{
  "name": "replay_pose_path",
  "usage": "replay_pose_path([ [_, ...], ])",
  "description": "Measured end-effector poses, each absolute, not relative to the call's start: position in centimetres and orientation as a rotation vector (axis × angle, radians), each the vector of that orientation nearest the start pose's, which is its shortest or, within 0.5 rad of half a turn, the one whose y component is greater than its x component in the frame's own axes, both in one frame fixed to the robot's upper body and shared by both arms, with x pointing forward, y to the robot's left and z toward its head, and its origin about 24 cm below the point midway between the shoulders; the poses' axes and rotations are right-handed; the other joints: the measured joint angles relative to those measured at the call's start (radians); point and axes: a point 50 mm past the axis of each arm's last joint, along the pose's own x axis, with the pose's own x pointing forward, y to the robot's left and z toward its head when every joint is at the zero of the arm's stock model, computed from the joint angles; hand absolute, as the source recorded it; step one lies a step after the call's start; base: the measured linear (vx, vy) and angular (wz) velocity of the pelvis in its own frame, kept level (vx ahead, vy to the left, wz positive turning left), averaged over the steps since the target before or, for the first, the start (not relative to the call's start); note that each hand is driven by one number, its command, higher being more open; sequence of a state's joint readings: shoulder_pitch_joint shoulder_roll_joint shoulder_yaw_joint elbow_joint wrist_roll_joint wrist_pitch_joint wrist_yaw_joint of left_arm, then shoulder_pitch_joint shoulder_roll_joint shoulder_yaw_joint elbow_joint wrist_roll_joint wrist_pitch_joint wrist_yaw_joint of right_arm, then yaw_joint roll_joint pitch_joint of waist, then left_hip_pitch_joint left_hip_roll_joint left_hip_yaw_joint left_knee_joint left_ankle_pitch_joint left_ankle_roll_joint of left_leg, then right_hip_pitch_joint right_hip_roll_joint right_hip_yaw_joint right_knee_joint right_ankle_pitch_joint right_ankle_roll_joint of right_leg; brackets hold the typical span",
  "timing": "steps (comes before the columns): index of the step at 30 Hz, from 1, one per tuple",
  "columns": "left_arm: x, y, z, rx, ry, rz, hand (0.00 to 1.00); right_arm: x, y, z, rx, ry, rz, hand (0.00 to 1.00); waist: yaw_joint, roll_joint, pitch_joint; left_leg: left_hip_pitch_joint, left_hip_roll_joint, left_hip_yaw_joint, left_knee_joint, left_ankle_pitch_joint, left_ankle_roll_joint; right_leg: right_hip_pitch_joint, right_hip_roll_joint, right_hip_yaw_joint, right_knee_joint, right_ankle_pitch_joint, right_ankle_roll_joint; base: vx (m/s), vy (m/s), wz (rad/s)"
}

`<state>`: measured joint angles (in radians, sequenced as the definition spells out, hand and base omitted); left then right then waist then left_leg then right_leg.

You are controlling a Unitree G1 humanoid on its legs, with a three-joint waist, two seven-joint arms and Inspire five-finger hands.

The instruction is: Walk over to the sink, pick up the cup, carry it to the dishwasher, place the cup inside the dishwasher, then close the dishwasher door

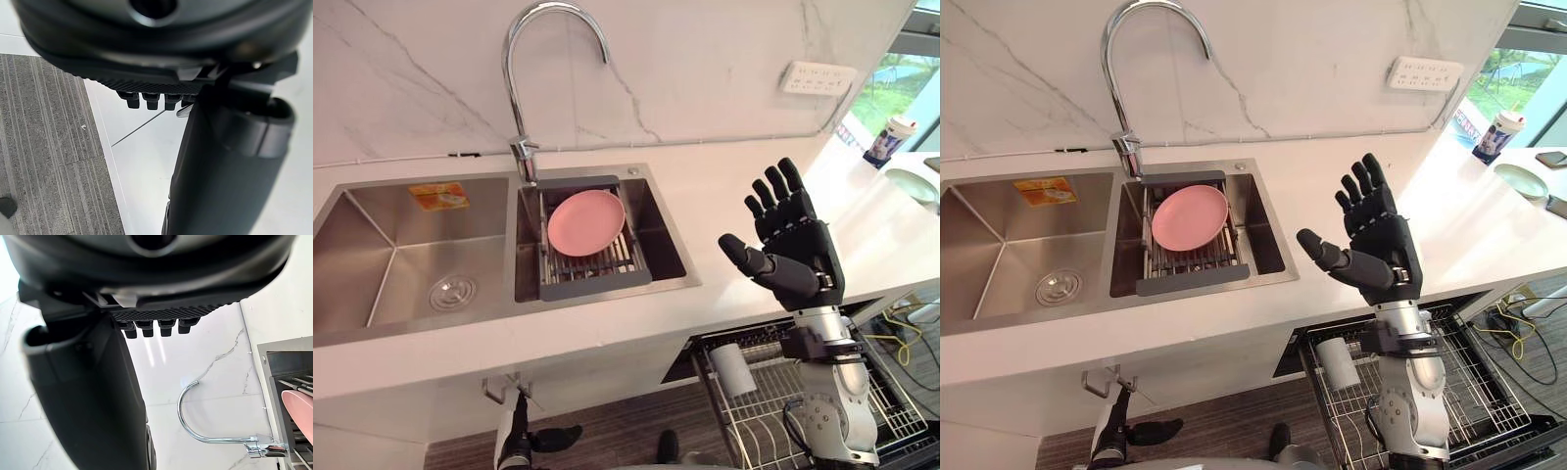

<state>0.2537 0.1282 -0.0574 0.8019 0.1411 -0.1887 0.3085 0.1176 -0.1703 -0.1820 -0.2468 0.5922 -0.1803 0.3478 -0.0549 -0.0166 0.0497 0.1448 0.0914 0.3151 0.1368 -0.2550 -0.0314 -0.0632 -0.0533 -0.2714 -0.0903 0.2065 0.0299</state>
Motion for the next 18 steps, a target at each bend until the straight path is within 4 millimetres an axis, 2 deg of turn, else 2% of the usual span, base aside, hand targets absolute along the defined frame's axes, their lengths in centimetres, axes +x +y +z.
replay_pose_path([
  [4, 9.3, 20.1, -13.7, 0.365, 0.813, 0.292, 1.00, 21.9, -20.9, 10.6, 0.298, -0.438, 0.213, 1.00, 0.017, 0.001, 0.004, 0.020, -0.007, 0.010, -0.011, 0.002, -0.002, 0.011, -0.004, 0.015, -0.003, 0.007, 0.001, -0.05, 0.026, -0.07],
  [6, 9.0, 20.2, -13.8, 0.351, 0.818, 0.369, 1.00, 21.9, -20.4, 10.6, 0.298, -0.441, 0.252, 1.00, 0.031, 0.011, 0.010, 0.041, 0.002, 0.031, -0.016, 0.003, -0.012, 0.019, 0.010, 0.031, 0.006, -0.005, 0.005, -0.01, -0.013, -0.24],
  [7, 8.8, 20.5, -13.7, 0.353, 0.810, 0.422, 1.00, 21.9, -20.0, 10.6, 0.302, -0.439, 0.279, 1.00, 0.043, 0.013, 0.016, 0.021, 0.030, 0.039, 0.055, -0.016, -0.043, 0.000, 0.022, 0.052, 0.067, -0.064, 0.009, 0.03, -0.130, -0.16],
  [8, 8.9, 21.1, -13.4, 0.359, 0.790, 0.472, 1.00, 21.9, -19.4, 10.5, 0.313, -0.438, 0.304, 1.00, 0.043, 0.000, 0.035, -0.045, 0.061, 0.023, 0.223, -0.030, -0.064, -0.038, 0.017, 0.055, 0.187, -0.146, 0.001, 0.02, -0.157, 0.06],
  [9, 8.9, 21.7, -13.2, 0.367, 0.779, 0.497, 1.00, 21.8, -19.2, 10.5, 0.317, -0.438, 0.313, 1.00, 0.039, -0.008, 0.041, -0.087, 0.067, 0.009, 0.324, -0.030, -0.064, -0.042, 0.014, 0.065, 0.207, -0.167, -0.014, -0.02, -0.173, 0.35],
  [10, 8.8, 22.1, -13.1, 0.355, 0.777, 0.543, 1.00, 21.7, -19.1, 10.7, 0.312, -0.443, 0.324, 1.00, 0.043, -0.020, 0.049, -0.157, 0.090, -0.018, 0.475, -0.034, -0.042, -0.023, 0.007, 0.088, 0.200, -0.164, -0.024, -0.05, -0.087, -0.03],
  [11, 8.3, 22.4, -13.1, 0.345, 0.787, 0.592, 1.00, 22.0, -18.8, 11.0, 0.316, -0.460, 0.340, 1.00, 0.071, -0.019, 0.051, -0.174, 0.063, -0.026, 0.402, -0.064, -0.021, -0.007, 0.000, 0.119, 0.155, -0.161, -0.028, -0.03, -0.070, -0.23],
  [12, 8.0, 22.6, -13.1, 0.329, 0.797, 0.619, 1.00, 22.2, -18.6, 11.3, 0.318, -0.474, 0.348, 1.00, 0.070, -0.019, 0.057, -0.187, 0.050, -0.026, 0.352, -0.066, -0.021, 0.005, -0.004, 0.127, 0.122, -0.160, -0.030, 0.02, -0.073, -0.39],
  [13, 7.3, 22.7, -13.4, 0.284, 0.831, 0.689, 1.00, 22.3, -18.7, 11.7, 0.312, -0.493, 0.349, 1.00, 0.066, -0.012, 0.058, -0.216, 0.032, -0.027, 0.228, -0.049, -0.022, 0.028, -0.002, 0.129, 0.054, -0.166, -0.023, 0.07, -0.088, -0.16],
  [14, 6.5, 22.2, -13.7, 0.183, 0.862, 0.804, 1.00, 22.1, -19.1, 12.4, 0.294, -0.518, 0.341, 1.00, 0.078, 0.050, 0.071, -0.218, 0.086, -0.028, 0.161, 0.032, -0.024, 0.021, 0.044, 0.117, 0.177, -0.190, -0.059, 0.12, -0.067, -0.12],
  [15, 6.0, 22.6, -13.7, 0.154, 0.871, 0.870, 1.00, 21.9, -19.0, 12.3, 0.306, -0.519, 0.334, 1.00, 0.079, 0.035, 0.080, -0.204, 0.077, -0.025, 0.176, 0.067, -0.025, 0.029, 0.034, 0.121, 0.246, -0.233, -0.036, 0.17, -0.035, -0.14],
  [16, 4.5, 23.1, -14.1, 0.055, 0.931, 1.012, 1.00, 21.8, -18.8, 11.9, 0.312, -0.497, 0.334, 1.00, 0.082, 0.039, 0.087, -0.174, 0.080, -0.045, 0.181, 0.072, -0.024, 0.070, 0.040, 0.124, 0.220, -0.263, -0.032, 0.13, -0.013, -0.08],
  [18, 2.1, 22.8, -14.7, -0.107, 1.011, 1.211, 1.00, 21.5, -18.3, 11.8, 0.319, -0.488, 0.354, 1.00, 0.086, 0.030, 0.069, -0.146, 0.065, -0.034, 0.128, 0.097, -0.024, 0.085, 0.037, 0.133, 0.192, -0.251, -0.021, 0.14, 0.001, -0.15],
])
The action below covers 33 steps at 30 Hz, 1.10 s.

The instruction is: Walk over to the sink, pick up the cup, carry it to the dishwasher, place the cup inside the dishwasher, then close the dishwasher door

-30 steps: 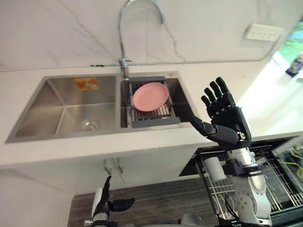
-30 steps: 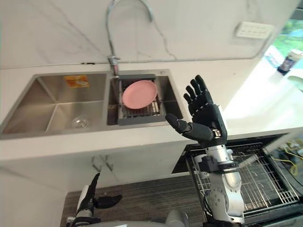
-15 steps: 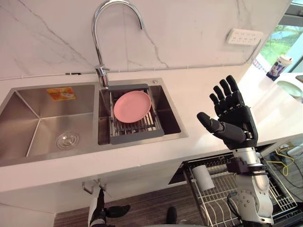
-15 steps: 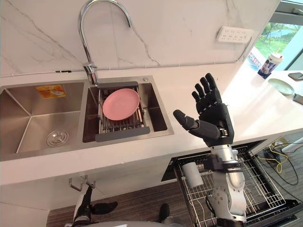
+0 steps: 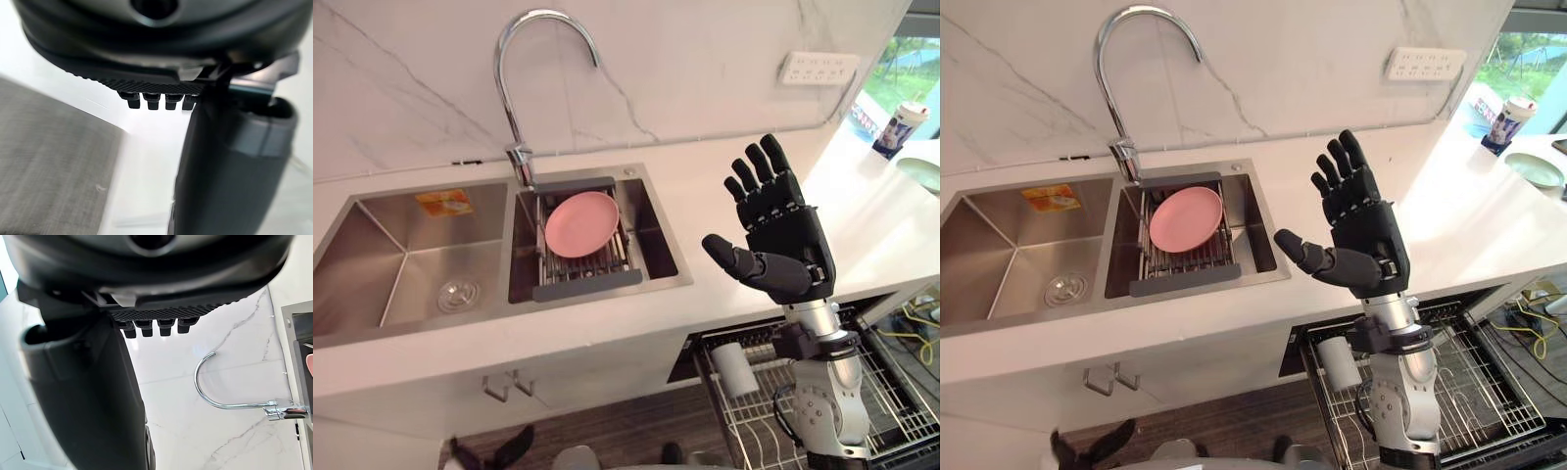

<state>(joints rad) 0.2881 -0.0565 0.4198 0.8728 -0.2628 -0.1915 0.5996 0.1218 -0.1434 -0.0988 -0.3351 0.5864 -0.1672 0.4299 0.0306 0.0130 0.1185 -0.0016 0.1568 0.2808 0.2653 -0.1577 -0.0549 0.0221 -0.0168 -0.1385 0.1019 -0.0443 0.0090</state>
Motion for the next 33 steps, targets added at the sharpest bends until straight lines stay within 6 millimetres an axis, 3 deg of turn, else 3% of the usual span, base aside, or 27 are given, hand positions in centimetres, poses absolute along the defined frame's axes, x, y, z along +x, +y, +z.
replay_pose_path([
  [4, -0.6, 22.8, -15.1, -0.254, 1.071, 1.387, 1.00, 21.3, -17.0, 12.6, 0.330, -0.499, 0.431, 1.00, 0.017, -0.008, -0.032, 0.026, -0.017, 0.028, -0.072, 0.031, 0.000, 0.019, -0.003, 0.013, -0.078, 0.044, 0.004, 0.17, 0.027, -0.12],
  [7, -1.0, 22.4, -15.4, -0.326, 1.089, 1.383, 1.00, 21.0, -16.7, 12.8, 0.331, -0.487, 0.462, 1.00, 0.015, -0.010, -0.067, 0.047, -0.030, 0.025, -0.107, 0.032, 0.000, 0.059, -0.004, 0.000, -0.152, 0.061, 0.011, 0.14, 0.018, 0.07],
  [13, 1.7, 21.3, -16.1, -0.431, 1.078, 1.225, 1.00, 21.1, -16.3, 12.6, 0.315, -0.451, 0.481, 1.00, 0.010, -0.014, -0.097, 0.065, -0.041, 0.011, -0.143, 0.034, 0.000, 0.084, -0.004, -0.019, -0.189, 0.073, 0.013, 0.05, -0.003, 0.07],
  [18, 3.1, 20.6, -16.6, -0.410, 1.123, 0.982, 1.00, 21.4, -16.3, 12.2, 0.075, -0.387, 0.447, 1.00, 0.000, -0.017, -0.102, 0.066, -0.065, -0.025, -0.192, 0.062, 0.011, 0.076, -0.018, -0.033, -0.193, 0.073, 0.018, -0.01, 0.005, 0.10],
  [19, 2.1, 22.3, -17.0, -0.314, 1.253, 0.618, 1.00, 24.6, -18.4, 10.6, -0.152, -0.249, 0.414, 1.00, -0.032, -0.031, -0.031, 0.055, -0.122, -0.085, -0.234, 0.098, 0.036, 0.053, -0.052, -0.053, -0.194, 0.091, 0.044, 0.00, 0.001, 0.05],
  [29, 2.3, 22.4, -16.9, -0.304, 1.227, 0.627, 1.00, 24.6, -18.4, 10.7, -0.152, -0.251, 0.405, 1.00, -0.031, -0.029, -0.029, 0.054, -0.120, -0.083, -0.240, 0.100, 0.037, 0.050, -0.054, -0.053, -0.193, 0.091, 0.044, 0.00, 0.000, 0.00],
  [33, 2.5, 22.5, -16.8, -0.288, 1.199, 0.651, 1.00, 25.5, -18.7, 12.2, -0.282, -0.288, 0.380, 1.00, -0.032, -0.029, -0.029, 0.055, -0.121, -0.095, -0.266, 0.117, 0.041, 0.050, -0.061, -0.068, -0.188, 0.093, 0.046, 0.00, -0.004, 0.10],
])
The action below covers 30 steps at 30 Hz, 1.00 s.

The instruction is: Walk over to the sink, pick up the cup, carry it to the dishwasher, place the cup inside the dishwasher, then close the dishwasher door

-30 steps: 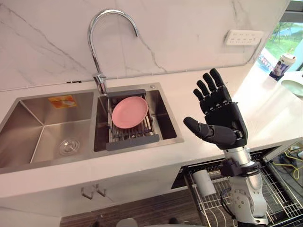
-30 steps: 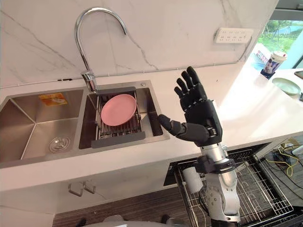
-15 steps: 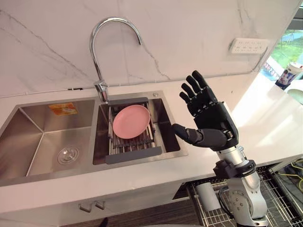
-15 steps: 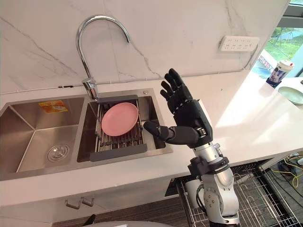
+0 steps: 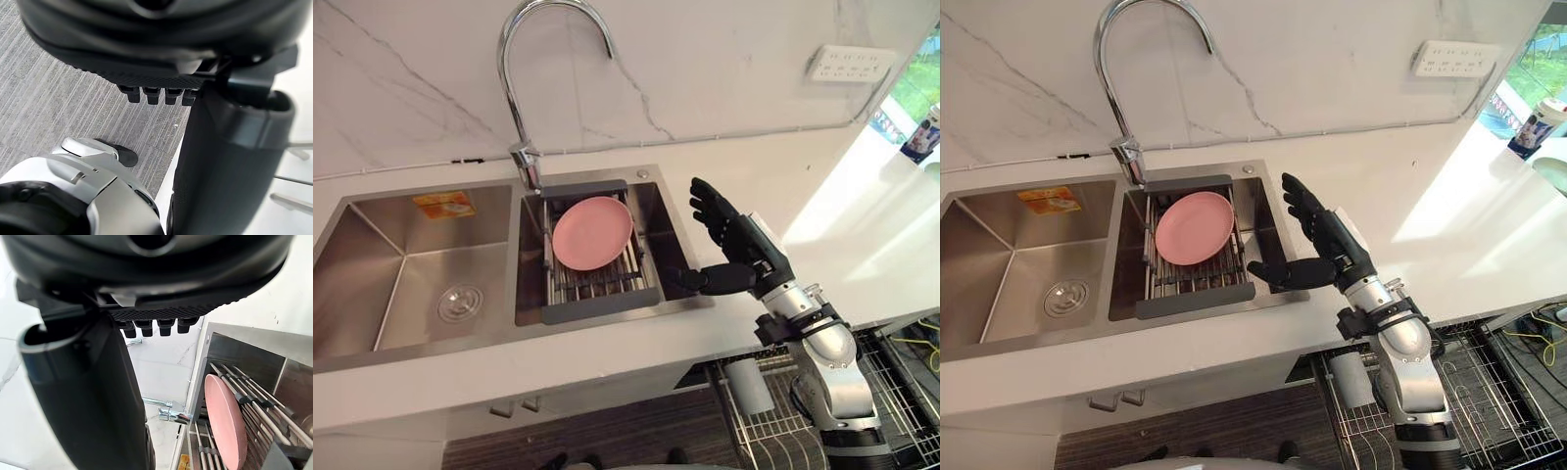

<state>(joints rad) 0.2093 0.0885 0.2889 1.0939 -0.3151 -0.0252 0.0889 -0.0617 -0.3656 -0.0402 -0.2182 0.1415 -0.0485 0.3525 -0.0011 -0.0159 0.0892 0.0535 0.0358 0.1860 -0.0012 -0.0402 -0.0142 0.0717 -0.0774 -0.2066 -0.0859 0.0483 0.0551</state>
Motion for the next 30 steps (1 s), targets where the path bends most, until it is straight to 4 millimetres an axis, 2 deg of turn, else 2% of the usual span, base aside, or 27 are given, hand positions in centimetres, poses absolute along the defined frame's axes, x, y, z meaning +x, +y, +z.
replay_pose_path([
  [2, 2.5, 22.5, -16.8, -0.289, 1.184, 0.661, 1.00, 26.4, -18.6, 13.9, -0.414, -0.327, 0.372, 1.00, 0.000, 0.000, 0.000, 0.003, -0.001, -0.015, -0.006, 0.006, 0.000, 0.008, -0.001, -0.016, 0.000, 0.000, 0.000, -0.02, -0.014, 0.23],
  [4, 2.7, 22.5, -16.7, -0.286, 1.174, 0.688, 1.00, 27.7, -17.8, 16.6, -0.614, -0.412, 0.353, 1.00, 0.004, -0.001, -0.001, 0.010, -0.001, -0.036, -0.017, 0.016, -0.001, 0.020, 0.000, -0.037, 0.000, 0.000, 0.000, -0.04, -0.019, 0.28],
  [5, 2.7, 22.5, -16.7, -0.285, 1.171, 0.690, 1.00, 28.0, -17.5, 17.2, -0.649, -0.435, 0.349, 1.00, 0.005, -0.001, -0.002, 0.011, -0.001, -0.041, -0.021, 0.019, -0.001, 0.021, 0.000, -0.042, 0.000, 0.000, 0.000, -0.05, -0.024, 0.23],
  [7, 2.9, 22.5, -16.7, -0.289, 1.163, 0.702, 1.00, 28.7, -16.0, 19.4, -0.774, -0.516, 0.356, 1.00, 0.016, -0.003, -0.003, 0.011, -0.001, -0.050, -0.032, 0.029, -0.003, 0.020, 0.002, -0.052, 0.000, 0.000, 0.000, -0.06, -0.029, 0.14],
  [9, 2.9, 22.5, -16.7, -0.300, 1.166, 0.711, 1.00, 29.0, -14.8, 20.1, -0.865, -0.551, 0.371, 1.00, 0.020, -0.004, -0.008, 0.010, -0.001, -0.060, -0.038, 0.034, -0.004, 0.022, 0.002, -0.063, 0.000, 0.000, 0.000, -0.05, -0.022, 0.16],
  [13, 3.0, 22.5, -16.7, -0.316, 1.170, 0.723, 1.00, 29.3, -13.2, 20.1, -1.004, -0.558, 0.416, 1.00, 0.037, -0.010, -0.016, 0.010, -0.002, -0.076, -0.059, 0.052, -0.004, 0.021, 0.002, -0.080, 0.000, 0.000, 0.000, -0.04, -0.013, 0.15],
  [17, 2.9, 22.6, -16.7, -0.328, 1.176, 0.741, 1.00, 30.4, -12.1, 19.0, -1.156, -0.499, 0.474, 1.00, 0.046, -0.023, -0.025, 0.010, -0.002, -0.095, -0.075, 0.068, -0.005, 0.024, 0.004, -0.102, 0.000, 0.000, 0.000, -0.05, -0.012, 0.15],
  [25, 2.8, 23.0, -16.6, -0.314, 1.191, 0.741, 1.00, 32.3, -12.0, 17.2, -1.379, -0.393, 0.499, 1.00, 0.065, -0.042, -0.039, 0.006, -0.001, -0.106, -0.083, 0.082, -0.007, 0.021, 0.005, -0.114, -0.004, 0.000, -0.001, -0.05, -0.005, 0.04],
  [30, 2.9, 23.1, -16.6, -0.298, 1.192, 0.734, 1.00, 32.9, -12.5, 15.9, -1.420, -0.321, 0.498, 1.00, 0.072, -0.050, -0.044, 0.002, 0.000, -0.114, -0.083, 0.086, -0.009, 0.021, 0.006, -0.123, -0.005, -0.001, -0.001, -0.03, -0.003, 0.05],
])
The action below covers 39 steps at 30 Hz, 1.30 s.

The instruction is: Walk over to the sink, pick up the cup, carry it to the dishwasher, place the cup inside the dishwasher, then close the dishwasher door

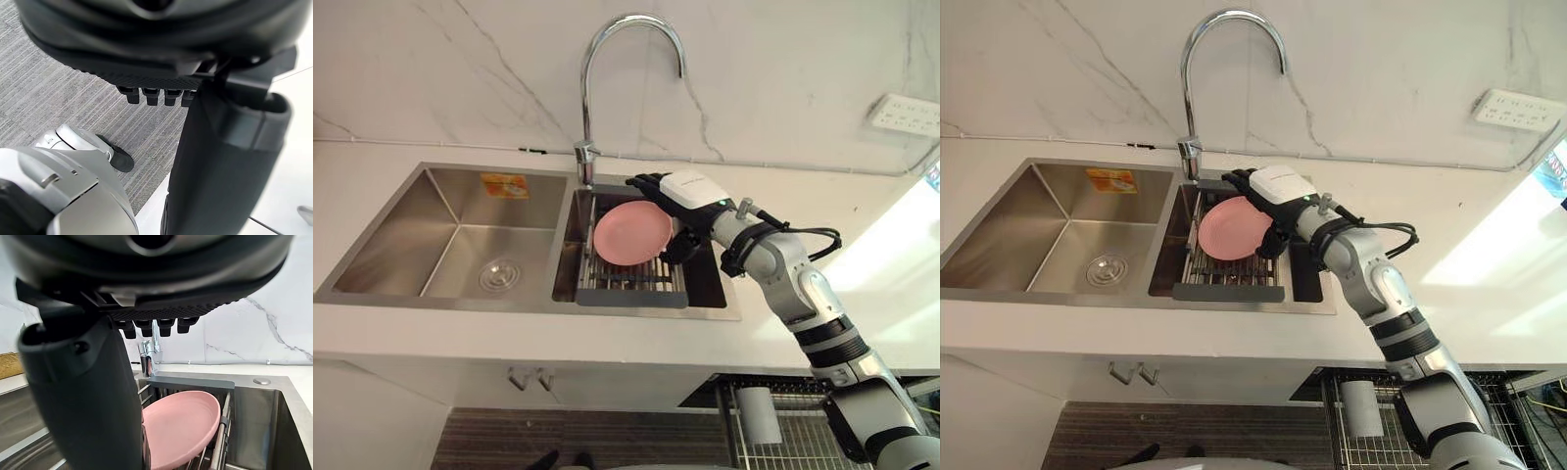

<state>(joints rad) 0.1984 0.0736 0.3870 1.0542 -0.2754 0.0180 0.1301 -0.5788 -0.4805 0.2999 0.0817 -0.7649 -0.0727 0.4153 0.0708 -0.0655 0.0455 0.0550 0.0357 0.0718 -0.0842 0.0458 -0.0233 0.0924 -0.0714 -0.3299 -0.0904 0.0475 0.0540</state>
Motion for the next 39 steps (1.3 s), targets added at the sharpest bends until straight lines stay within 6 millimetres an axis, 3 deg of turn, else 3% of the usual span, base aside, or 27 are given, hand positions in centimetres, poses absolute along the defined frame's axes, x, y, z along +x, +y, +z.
replay_pose_path([
  [11, 3.8, 23.2, -16.3, -0.278, 1.172, 0.720, 1.00, 34.4, -14.1, 10.8, -1.473, -0.132, 0.477, 1.00, 0.008, -0.003, 0.000, -0.013, -0.011, -0.034, -0.001, 0.013, 0.003, 0.002, -0.009, -0.035, 0.004, 0.000, 0.001, -0.01, 0.006, 0.07],
  [32, 3.2, 23.1, -16.0, -0.274, 1.185, 0.705, 1.00, 35.0, -14.7, 7.8, -1.515, -0.093, 0.351, 1.00, 0.051, 0.006, 0.042, -0.023, -0.031, -0.093, -0.001, 0.026, 0.008, 0.022, -0.026, -0.100, 0.004, -0.007, 0.011, -0.02, 0.005, 0.10],
  [33, 3.2, 23.1, -16.0, -0.274, 1.183, 0.704, 1.00, 35.0, -14.8, 7.9, -1.534, -0.102, 0.339, 0.00, 0.051, 0.007, 0.044, -0.022, -0.032, -0.097, -0.001, 0.026, 0.008, 0.024, -0.027, -0.104, 0.004, -0.008, 0.012, -0.02, 0.003, 0.08],
  [39, 3.3, 23.1, -16.0, -0.269, 1.174, 0.702, 1.00, 34.9, -14.4, 7.3, -1.636, -0.137, 0.337, 0.00, 0.048, 0.008, 0.046, -0.022, -0.033, -0.099, -0.001, 0.028, 0.007, 0.027, -0.027, -0.108, 0.004, -0.010, 0.013, -0.02, 0.000, 0.01],
])
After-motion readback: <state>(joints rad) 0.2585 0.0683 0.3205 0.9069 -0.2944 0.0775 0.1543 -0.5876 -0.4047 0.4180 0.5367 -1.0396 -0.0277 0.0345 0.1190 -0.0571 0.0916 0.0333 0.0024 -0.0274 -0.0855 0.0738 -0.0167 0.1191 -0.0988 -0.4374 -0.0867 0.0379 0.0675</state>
